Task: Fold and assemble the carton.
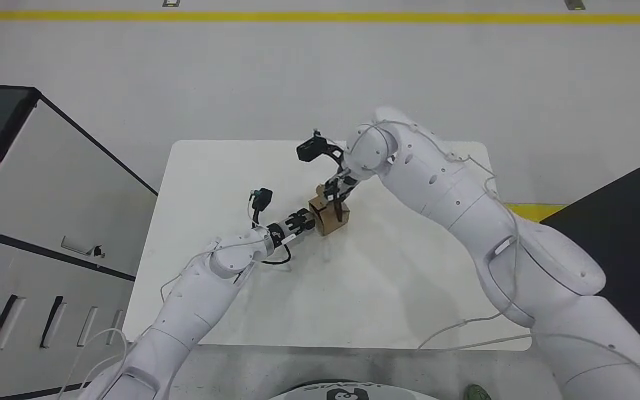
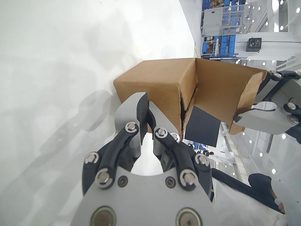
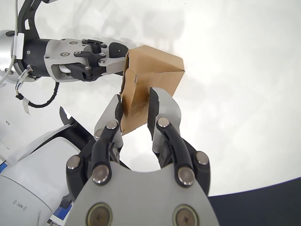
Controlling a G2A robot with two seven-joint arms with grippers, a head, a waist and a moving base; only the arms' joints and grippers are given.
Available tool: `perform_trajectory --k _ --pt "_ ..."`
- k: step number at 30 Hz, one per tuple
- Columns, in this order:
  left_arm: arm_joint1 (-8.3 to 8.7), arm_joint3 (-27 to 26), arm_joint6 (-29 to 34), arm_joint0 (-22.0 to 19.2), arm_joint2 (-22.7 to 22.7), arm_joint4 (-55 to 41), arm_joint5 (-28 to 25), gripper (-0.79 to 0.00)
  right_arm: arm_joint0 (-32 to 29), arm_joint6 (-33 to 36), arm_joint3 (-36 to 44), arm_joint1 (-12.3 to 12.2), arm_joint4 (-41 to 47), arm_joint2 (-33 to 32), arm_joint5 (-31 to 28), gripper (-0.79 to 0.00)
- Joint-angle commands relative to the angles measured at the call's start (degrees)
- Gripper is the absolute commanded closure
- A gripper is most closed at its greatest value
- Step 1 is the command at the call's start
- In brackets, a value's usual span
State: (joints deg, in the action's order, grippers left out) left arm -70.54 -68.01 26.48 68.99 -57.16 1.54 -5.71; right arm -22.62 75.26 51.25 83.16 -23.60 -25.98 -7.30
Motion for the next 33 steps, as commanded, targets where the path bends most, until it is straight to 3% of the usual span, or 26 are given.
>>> perform_trajectory --k 1,5,10,12,29,33 --pt "0.0 0.0 0.0 0.0 0.0 0.0 0.0 0.0 0.1 0.3 -0.7 0.4 0.0 0.3 0.1 -0.249" --pt "0.0 0.0 0.0 0.0 0.0 0.0 0.0 0.0 0.5 0.9 -1.9 1.4 0.0 1.1 0.0 -0.265" --pt "0.0 0.0 0.0 0.0 0.0 0.0 0.0 0.0 0.9 1.2 -3.0 2.5 -0.5 1.8 0.4 -0.246" --pt "0.0 0.0 0.0 0.0 0.0 0.0 0.0 0.0 1.0 1.2 -3.3 2.9 -0.7 2.1 0.5 -0.203" --pt "0.0 0.0 0.0 0.0 0.0 0.0 0.0 0.0 1.8 0.5 -6.2 6.8 -6.1 5.2 3.4 -0.166" --pt "0.0 0.0 0.0 0.0 0.0 0.0 0.0 0.0 2.0 0.5 -6.7 7.6 -7.1 5.5 4.2 -0.234"
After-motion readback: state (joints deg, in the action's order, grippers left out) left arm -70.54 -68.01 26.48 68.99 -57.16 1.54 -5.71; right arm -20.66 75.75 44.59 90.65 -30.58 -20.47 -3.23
